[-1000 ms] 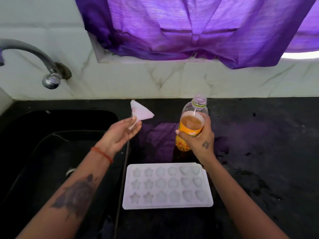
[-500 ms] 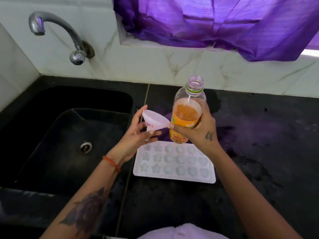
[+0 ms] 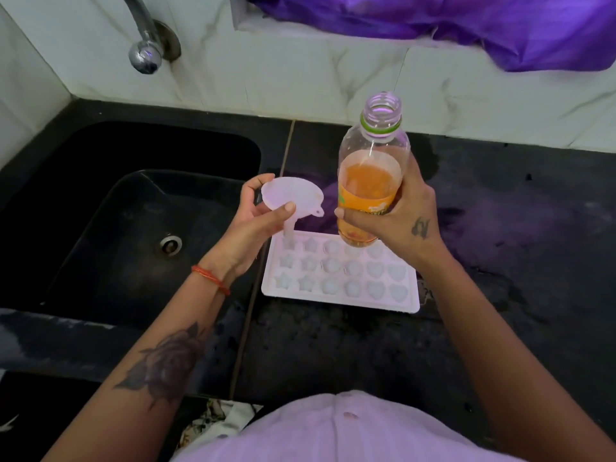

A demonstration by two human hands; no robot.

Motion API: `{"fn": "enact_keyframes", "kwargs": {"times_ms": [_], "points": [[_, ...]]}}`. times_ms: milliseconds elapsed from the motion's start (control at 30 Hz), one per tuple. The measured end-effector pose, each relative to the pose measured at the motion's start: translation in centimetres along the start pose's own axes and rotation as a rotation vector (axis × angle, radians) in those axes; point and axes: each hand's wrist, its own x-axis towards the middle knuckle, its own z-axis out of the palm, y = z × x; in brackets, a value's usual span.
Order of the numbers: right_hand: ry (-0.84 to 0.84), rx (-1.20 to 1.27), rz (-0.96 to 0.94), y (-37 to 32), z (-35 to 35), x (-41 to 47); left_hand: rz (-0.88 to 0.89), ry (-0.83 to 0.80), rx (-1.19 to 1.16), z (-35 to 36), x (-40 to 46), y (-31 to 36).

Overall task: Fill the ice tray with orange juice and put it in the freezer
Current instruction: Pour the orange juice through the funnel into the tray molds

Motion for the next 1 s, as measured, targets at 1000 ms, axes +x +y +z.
{"fn": "enact_keyframes", "kwargs": {"times_ms": [1000], "points": [[-0.285,-0.929,-0.066,2.5,-2.3,-0.4,-0.077,0.02,0.229,-1.8,-0.9,-1.6]]}}
